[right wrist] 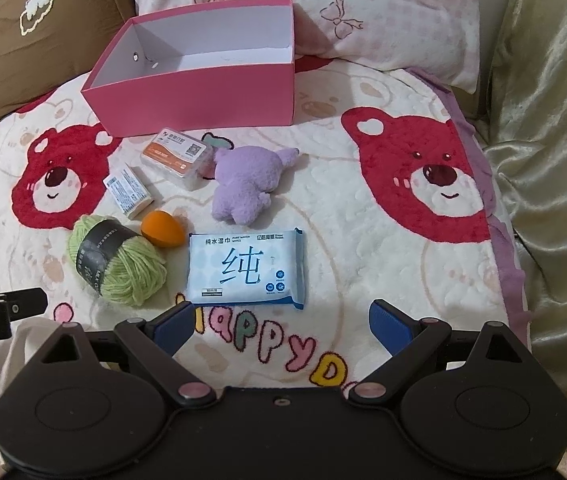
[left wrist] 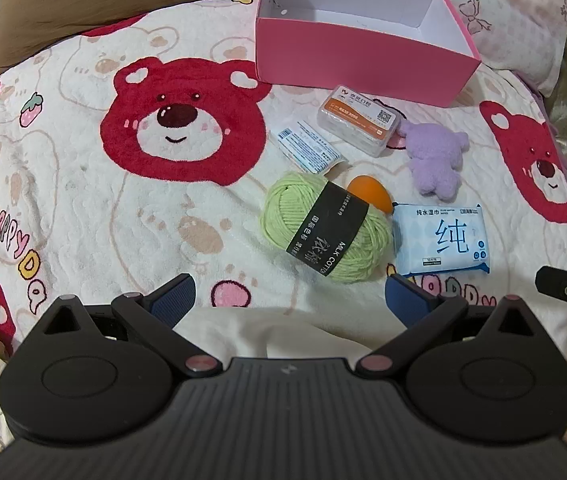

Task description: Organize objects

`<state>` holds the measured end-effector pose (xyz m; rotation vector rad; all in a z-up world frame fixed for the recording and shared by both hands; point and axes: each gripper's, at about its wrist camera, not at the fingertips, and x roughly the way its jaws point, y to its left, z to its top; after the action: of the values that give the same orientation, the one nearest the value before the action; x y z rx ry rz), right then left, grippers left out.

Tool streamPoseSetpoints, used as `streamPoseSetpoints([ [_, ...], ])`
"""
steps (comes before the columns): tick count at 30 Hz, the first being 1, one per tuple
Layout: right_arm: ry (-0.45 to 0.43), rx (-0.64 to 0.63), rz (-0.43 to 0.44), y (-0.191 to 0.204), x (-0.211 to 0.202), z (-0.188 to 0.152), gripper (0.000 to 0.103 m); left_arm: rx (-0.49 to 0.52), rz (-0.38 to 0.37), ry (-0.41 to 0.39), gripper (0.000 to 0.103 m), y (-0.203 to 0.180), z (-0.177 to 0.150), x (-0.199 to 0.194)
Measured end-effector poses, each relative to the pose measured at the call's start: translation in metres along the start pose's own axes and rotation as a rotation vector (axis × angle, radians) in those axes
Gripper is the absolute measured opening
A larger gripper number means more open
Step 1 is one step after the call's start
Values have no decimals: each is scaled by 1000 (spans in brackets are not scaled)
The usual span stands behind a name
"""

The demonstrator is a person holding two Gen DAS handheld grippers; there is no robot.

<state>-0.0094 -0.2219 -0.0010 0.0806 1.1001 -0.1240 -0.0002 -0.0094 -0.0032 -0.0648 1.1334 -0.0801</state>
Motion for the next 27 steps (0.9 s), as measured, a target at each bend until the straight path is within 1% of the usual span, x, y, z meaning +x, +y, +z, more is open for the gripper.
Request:
streamPoseSetpoints([
  [6, -2, -19, 1, 3, 0, -1, 96, 3, 4, 3, 103, 1, -1, 1],
  [11, -4, -16, -4, 3, 0, -2, 96, 5, 1, -10, 103, 1, -1, -3],
  [17, -3, -17, -4, 3, 0, -1, 96, 18, 0, -9, 103, -4, 0, -7],
  [27, -4, -20, -4, 3, 0, -1, 96, 1, 1, 29, 103, -1, 0, 4],
])
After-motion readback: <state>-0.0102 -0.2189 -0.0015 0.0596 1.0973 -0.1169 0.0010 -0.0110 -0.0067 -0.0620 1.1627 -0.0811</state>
